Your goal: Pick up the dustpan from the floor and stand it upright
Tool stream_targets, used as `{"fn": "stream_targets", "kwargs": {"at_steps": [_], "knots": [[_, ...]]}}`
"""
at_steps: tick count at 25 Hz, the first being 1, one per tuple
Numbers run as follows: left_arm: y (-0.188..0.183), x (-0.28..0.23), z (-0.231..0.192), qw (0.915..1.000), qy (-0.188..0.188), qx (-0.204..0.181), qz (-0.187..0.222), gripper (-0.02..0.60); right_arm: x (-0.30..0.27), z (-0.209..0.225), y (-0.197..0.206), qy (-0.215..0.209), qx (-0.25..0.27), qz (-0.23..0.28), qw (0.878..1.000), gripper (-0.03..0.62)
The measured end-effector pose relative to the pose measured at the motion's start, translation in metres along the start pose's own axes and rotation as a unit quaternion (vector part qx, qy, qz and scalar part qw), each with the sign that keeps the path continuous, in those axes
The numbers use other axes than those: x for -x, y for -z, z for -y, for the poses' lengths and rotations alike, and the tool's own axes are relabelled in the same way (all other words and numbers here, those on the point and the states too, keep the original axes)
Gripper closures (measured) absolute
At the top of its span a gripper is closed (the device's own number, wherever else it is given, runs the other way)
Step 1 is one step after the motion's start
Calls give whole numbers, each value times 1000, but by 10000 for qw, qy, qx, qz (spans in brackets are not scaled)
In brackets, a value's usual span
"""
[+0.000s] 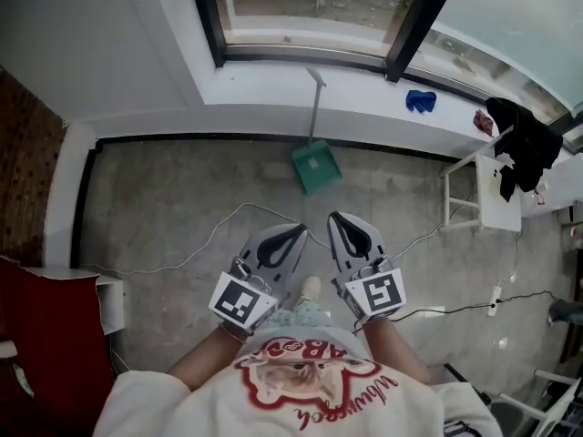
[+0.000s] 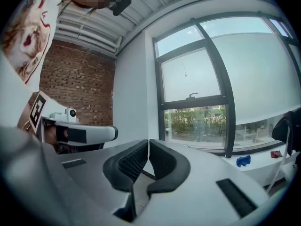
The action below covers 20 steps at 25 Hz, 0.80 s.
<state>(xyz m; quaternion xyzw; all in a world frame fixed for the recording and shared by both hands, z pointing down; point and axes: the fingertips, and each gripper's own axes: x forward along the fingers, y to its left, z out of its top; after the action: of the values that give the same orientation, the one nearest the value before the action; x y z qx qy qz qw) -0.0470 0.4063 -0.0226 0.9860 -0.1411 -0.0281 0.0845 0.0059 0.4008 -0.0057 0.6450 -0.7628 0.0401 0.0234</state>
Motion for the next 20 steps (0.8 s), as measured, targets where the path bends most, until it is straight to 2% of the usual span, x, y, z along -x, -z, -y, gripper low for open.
{"fn": "stream_targets", "kwargs": {"at_steps": [4, 6, 10, 13, 15, 18, 20], "knots": [[20, 20, 10, 9989, 248, 27, -395, 560, 12, -25, -3, 212, -213, 29, 9995, 565], [19, 26, 20, 9984, 346, 74, -438, 560, 28, -37, -7, 241, -186, 189, 9994, 565], [1, 25, 49, 9991, 397, -75, -144, 560, 61, -47, -7, -31, 42, 147, 9999, 565], [-11, 22, 69, 9993, 347, -144, 73, 560, 81, -36, -18, 13, 110, 208, 9997, 567], [-10, 20, 83, 9991, 392, -164, 78, 560, 91, -31, -27, 60, 198, 313, 9993, 568], [-14, 13, 100, 9986, 466, -219, 128, 560, 105, -20, -27, 113, 263, 129, 9995, 568], [-20, 11, 102, 9983, 443, -307, 211, 560, 109, -17, -28, 82, 313, 244, 9992, 568]]}}
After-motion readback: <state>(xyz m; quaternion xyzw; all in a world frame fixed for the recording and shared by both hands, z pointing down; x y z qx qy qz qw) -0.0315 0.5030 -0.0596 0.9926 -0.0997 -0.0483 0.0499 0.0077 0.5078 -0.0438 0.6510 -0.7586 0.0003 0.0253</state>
